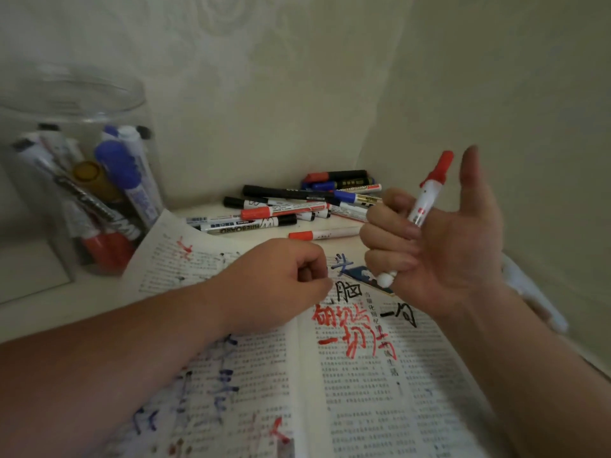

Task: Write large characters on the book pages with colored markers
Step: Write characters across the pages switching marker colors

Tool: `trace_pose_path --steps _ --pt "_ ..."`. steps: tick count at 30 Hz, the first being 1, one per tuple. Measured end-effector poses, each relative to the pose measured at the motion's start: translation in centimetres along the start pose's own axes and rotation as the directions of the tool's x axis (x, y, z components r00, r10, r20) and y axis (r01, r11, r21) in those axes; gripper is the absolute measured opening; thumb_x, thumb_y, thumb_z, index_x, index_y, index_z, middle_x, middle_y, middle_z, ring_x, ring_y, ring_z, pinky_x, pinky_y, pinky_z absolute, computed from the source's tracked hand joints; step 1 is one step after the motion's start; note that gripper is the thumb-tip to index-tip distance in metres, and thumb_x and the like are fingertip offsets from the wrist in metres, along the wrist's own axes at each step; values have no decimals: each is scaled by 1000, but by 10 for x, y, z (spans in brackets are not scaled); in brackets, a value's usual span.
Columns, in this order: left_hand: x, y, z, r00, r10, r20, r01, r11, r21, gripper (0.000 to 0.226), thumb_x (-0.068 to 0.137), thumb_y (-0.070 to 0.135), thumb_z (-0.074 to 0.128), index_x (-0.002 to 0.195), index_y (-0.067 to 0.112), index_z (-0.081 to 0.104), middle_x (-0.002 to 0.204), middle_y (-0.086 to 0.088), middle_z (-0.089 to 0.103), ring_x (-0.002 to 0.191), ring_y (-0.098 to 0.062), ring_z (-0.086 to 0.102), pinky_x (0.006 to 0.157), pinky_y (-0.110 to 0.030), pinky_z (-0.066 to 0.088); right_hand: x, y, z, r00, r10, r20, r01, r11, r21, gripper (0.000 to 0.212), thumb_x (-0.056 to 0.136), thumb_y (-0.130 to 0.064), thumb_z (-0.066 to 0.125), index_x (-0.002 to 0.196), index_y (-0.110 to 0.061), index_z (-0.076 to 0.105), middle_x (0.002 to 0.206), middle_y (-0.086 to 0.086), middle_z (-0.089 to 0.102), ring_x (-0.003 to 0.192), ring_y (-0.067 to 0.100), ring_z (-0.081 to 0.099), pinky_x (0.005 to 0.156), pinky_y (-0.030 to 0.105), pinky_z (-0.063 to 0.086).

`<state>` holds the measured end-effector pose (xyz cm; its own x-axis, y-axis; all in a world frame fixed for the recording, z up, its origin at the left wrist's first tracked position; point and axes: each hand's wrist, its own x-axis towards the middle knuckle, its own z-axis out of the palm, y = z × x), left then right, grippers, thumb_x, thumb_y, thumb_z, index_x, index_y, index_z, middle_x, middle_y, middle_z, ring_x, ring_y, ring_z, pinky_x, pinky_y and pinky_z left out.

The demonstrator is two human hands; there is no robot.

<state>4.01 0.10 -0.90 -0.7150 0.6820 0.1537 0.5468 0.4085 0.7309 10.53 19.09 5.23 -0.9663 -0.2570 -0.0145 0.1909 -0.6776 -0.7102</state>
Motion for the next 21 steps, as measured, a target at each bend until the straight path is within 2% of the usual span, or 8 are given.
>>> trace_pose_path --steps 4,7,10,12,14,16,18,21 --pt "0 2 -1 1000 -5 16 5 1000 -2 19 90 36 70 73 32 62 64 19 58 56 0 50 55 -22 42 -3 2 1 995 -41 -91 42 999 2 50 95 -64 45 81 -16 43 80 -5 18 57 9 23 39 18 31" --pt "-2 5 -2 1000 -21 21 21 1000 -10 20 90 35 69 73 32 61 64 14 58 57 0 50 58 -26 46 -4 -1 7 975 -102 -198 93 994 -56 41 99 -49 40 79 -15 48 77 1 36 59 13 34 39 21 36" --pt "-4 9 -5 998 -40 40 41 999 -9 19 92 36 67 74 33 60 66 14 57 59 0 51 59 -25 46 2 -5 18 936 -191 -296 91 942 -322 43 96 -51 43 71 -18 53 76 6 53 65 19 47 54 31 42" --pt "-5 13 -8 997 -47 63 47 999 13 16 94 35 65 79 30 61 69 14 56 62 -1 51 61 -24 44 8 -6 30 915 -259 -310 30 808 -588 47 87 -58 52 67 -18 62 74 6 54 66 19 45 61 34 38" --pt "-7 16 -10 995 -39 89 37 999 24 17 95 34 62 80 28 59 71 13 55 65 -4 51 64 -27 43 16 -1 53 926 -273 -261 -27 641 -767 50 70 -69 66 70 -20 72 73 5 55 65 19 47 58 33 40" --pt "-8 16 -13 994 -40 106 41 999 -4 20 95 34 61 78 24 58 72 9 56 68 -9 52 67 -30 46 25 2 79 940 -304 -156 36 540 -841 52 60 -67 78 82 -19 77 69 4 60 59 20 53 47 25 44" --pt "-8 16 -15 992 -45 121 46 999 -5 16 95 34 61 86 21 63 78 5 59 73 -13 54 69 -30 47 39 1 107 919 -395 7 205 462 -863 37 71 -42 74 102 -21 74 72 6 70 56 24 60 43 24 46" --pt "-9 18 -19 990 -27 137 28 1000 -4 15 96 31 61 92 17 65 87 1 63 81 -15 57 74 -34 49 66 0 147 784 -573 238 432 229 -872 65 85 -19 75 142 -24 45 84 12 76 67 23 73 53 29 57"
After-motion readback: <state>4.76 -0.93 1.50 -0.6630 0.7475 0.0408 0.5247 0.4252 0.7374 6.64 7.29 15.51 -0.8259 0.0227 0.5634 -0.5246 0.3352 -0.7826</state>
